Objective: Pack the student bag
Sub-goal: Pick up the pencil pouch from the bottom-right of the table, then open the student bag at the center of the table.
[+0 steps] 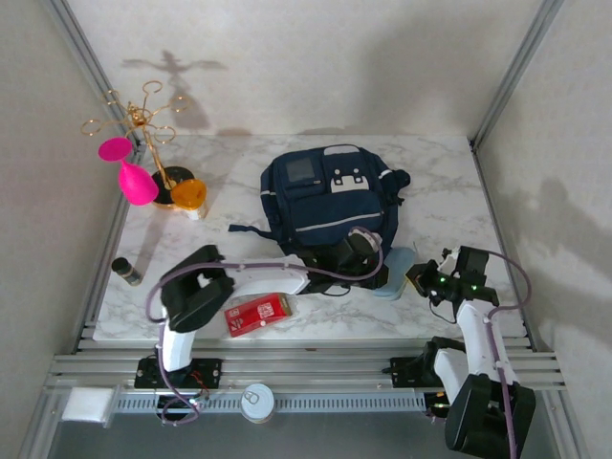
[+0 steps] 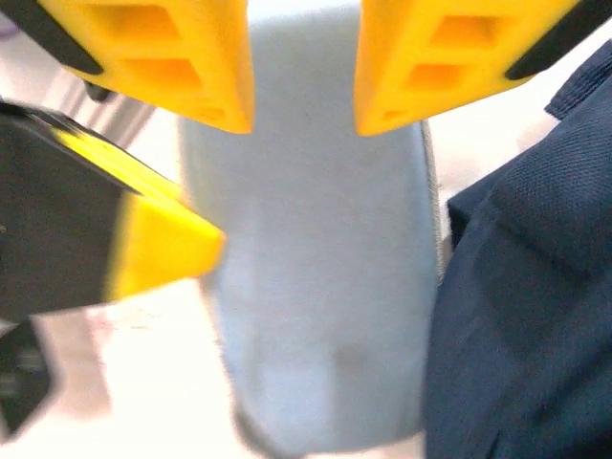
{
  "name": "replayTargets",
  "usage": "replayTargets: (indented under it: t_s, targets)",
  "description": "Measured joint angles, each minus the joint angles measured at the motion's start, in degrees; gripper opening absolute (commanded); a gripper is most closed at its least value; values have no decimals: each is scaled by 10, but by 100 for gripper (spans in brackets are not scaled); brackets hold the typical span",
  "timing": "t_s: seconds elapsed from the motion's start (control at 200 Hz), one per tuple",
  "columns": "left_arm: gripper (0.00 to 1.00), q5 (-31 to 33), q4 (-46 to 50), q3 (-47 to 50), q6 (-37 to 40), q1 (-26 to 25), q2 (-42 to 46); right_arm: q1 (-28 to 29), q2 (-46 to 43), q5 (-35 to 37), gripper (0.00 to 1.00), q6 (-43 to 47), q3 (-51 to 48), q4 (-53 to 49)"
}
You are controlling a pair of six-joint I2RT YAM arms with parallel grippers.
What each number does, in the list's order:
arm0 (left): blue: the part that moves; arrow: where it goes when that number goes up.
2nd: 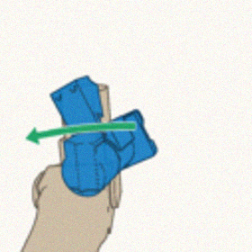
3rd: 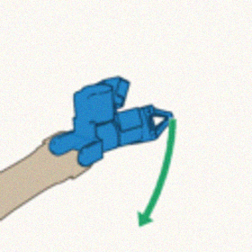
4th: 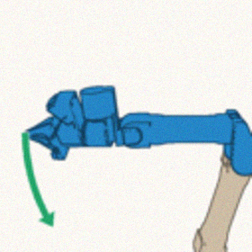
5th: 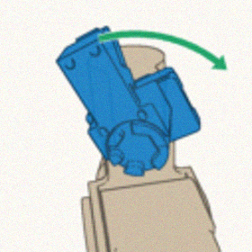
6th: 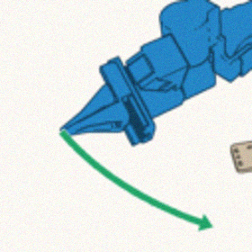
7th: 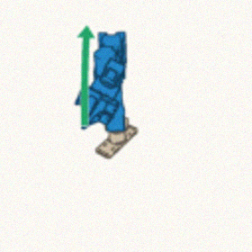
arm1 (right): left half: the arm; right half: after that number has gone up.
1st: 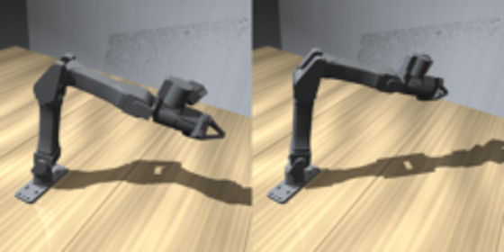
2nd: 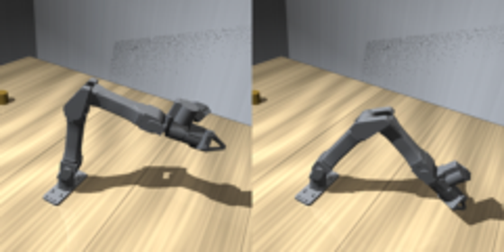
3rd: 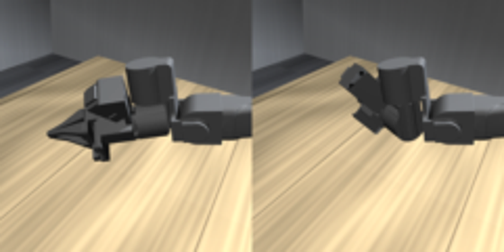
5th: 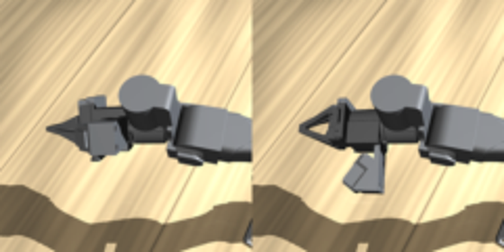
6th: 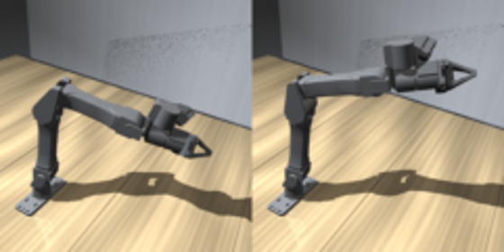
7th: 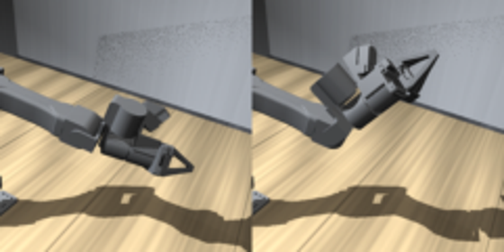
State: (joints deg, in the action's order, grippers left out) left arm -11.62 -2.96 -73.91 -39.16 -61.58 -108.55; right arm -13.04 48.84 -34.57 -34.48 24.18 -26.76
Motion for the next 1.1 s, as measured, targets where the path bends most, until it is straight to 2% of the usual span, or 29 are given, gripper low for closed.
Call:
replayTargets:
  t_s: [0.15, 0.25, 0.365, 0.481, 0.731, 0.976, 1.101]
  targets:
    - [47, 50, 65, -6, 89, 19, 109, -11, -5, -1, 9, 0, 38, -10]
    - [51, 89, 105, -16, 162, 52, 137, -12, -5, 1, 9, 0, 66, -13]
    - [58, 130, 148, -24, 249, 81, 120, -13, -3, 6, 9, 4, 91, -17]
    - [61, 149, 171, -25, 320, 81, 80, -13, 3, 12, 9, 5, 104, -18]
    - [78, 175, 186, -44, 407, 78, 5, -13, 11, 11, 10, 4, 106, -18]
    - [76, 188, 178, -80, 439, 85, -33, -13, 20, 11, 10, 4, 106, -17]
    - [69, 188, 177, -101, 445, 96, -48, -13, 21, 11, 10, 4, 109, -18]
